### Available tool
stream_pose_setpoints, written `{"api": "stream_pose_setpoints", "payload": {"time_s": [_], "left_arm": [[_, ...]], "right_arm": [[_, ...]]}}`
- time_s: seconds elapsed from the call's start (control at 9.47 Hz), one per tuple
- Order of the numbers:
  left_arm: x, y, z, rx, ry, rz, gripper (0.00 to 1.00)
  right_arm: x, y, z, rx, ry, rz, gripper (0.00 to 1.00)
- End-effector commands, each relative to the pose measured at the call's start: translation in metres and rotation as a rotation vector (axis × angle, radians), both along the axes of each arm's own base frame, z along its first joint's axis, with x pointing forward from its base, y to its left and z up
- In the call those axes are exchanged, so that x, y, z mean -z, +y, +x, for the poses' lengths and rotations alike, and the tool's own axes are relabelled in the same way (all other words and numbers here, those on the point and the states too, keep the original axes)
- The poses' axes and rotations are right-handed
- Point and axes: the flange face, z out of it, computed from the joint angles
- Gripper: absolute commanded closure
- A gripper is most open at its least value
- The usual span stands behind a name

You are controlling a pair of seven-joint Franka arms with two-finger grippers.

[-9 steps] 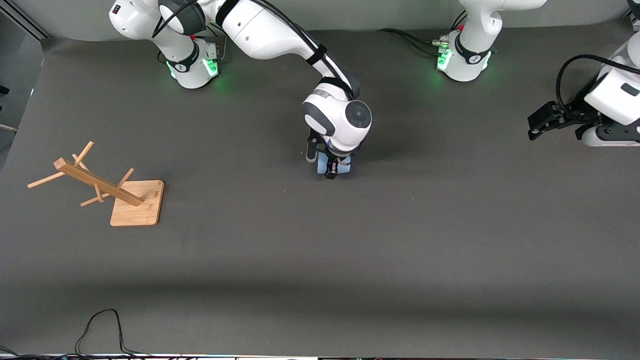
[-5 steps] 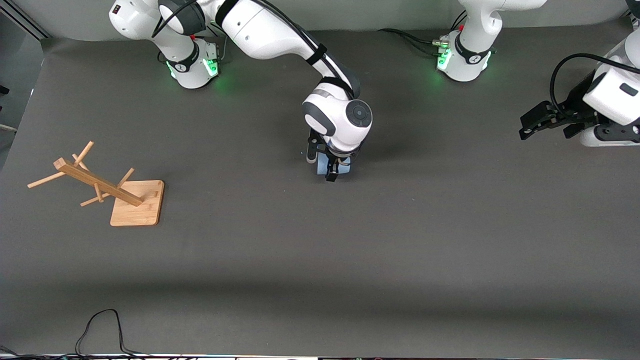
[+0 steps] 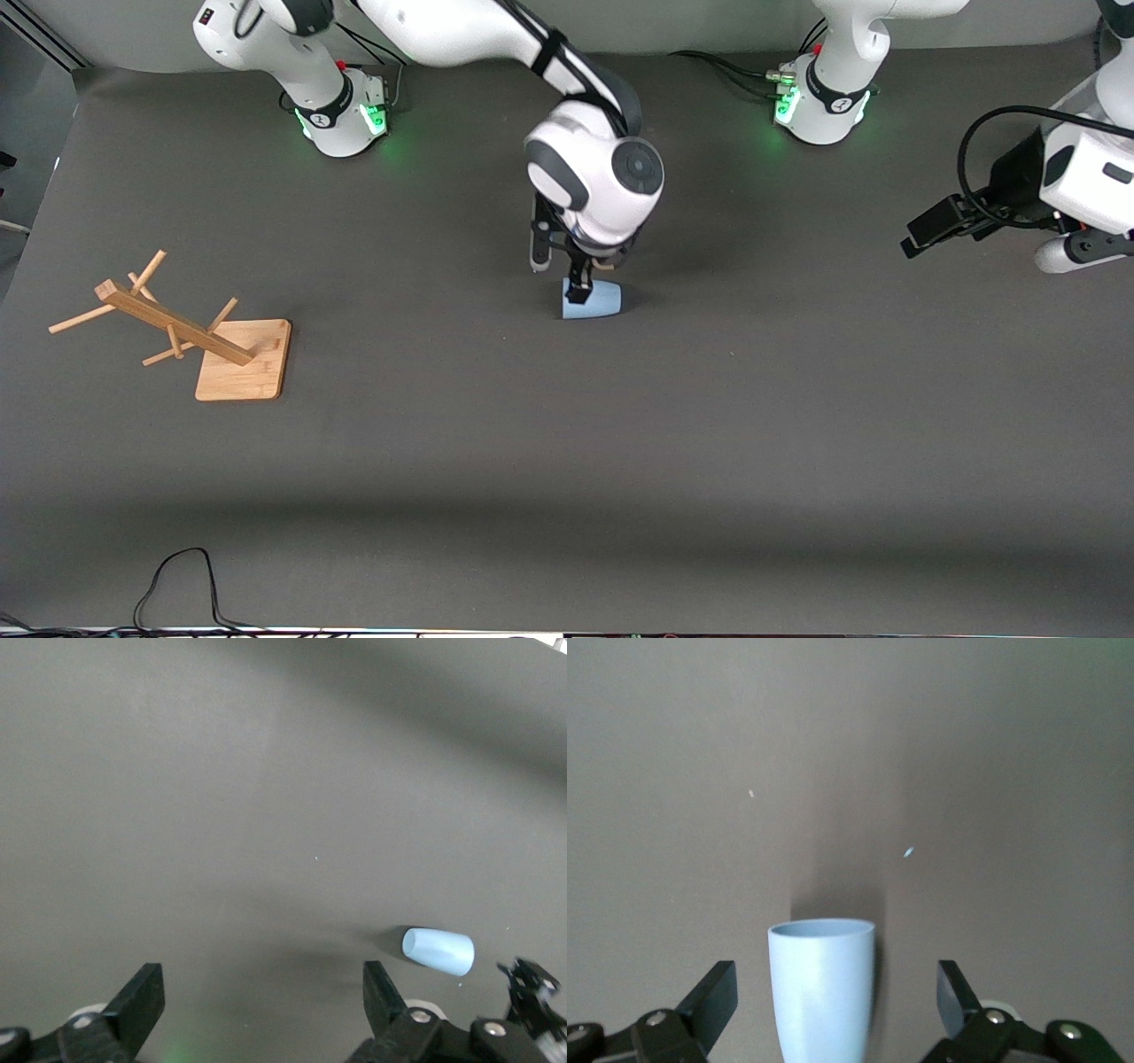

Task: Rotate and upright cup with both arms
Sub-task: 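Release the cup on its side while the left gripper moves toward it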

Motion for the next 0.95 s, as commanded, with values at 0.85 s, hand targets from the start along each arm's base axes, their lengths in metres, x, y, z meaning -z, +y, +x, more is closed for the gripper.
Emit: {"api": "stream_pose_setpoints", "payload": {"time_s": [0.85], "left_arm": [[0.077, -0.295, -0.042, -0.022, 0.091, 0.087, 0.00]], "right_arm": [[-0.246, -0.379, 0.113, -0.596, 0.257, 0.279, 0.00]]}}
